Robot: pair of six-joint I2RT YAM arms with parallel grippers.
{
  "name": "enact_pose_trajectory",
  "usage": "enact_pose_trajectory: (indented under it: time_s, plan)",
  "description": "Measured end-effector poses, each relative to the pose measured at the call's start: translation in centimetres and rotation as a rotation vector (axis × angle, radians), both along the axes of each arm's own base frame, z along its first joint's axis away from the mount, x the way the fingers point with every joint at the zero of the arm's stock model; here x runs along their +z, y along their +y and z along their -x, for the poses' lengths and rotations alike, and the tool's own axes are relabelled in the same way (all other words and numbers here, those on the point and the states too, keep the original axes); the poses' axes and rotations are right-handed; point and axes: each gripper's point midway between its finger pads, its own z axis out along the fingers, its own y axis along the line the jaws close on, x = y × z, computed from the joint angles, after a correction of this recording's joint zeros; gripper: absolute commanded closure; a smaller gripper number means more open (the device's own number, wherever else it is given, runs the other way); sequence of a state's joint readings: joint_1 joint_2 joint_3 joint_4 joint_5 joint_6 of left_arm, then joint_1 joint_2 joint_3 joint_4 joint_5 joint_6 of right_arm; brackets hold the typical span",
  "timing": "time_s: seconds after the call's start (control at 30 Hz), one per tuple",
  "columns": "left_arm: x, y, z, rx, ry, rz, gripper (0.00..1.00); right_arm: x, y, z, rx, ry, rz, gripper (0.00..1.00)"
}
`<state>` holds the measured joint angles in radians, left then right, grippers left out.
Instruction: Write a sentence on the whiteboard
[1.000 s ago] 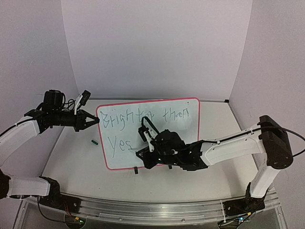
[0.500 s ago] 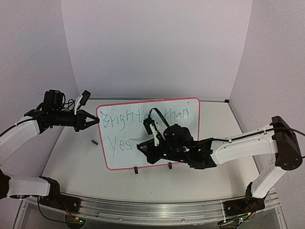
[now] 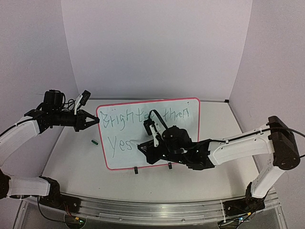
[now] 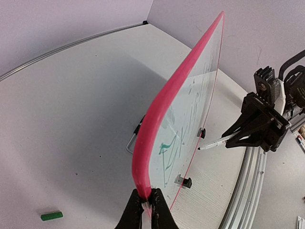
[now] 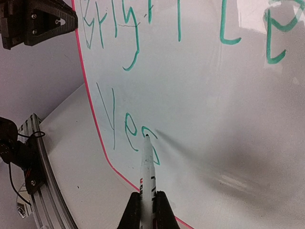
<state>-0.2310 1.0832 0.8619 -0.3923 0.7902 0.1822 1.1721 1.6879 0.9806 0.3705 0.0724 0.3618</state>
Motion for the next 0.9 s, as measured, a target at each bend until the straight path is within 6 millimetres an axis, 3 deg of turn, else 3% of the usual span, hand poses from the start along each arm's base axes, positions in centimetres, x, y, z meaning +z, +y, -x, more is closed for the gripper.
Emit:
enact_pose_trajectory:
  time_s: [0.37,0.9]
  plan:
    - [0.0,0.0,0.0,0.0,0.0,0.0,1.0,-2.1,-0.3,-0.3,-0.024,0.019,0.054,1.0]
    - [0.0,0.0,0.0,0.001,0.001,0.0,1.0,-1.7,-1.3,-0.6,-0.073,0.004,0.064,1.0]
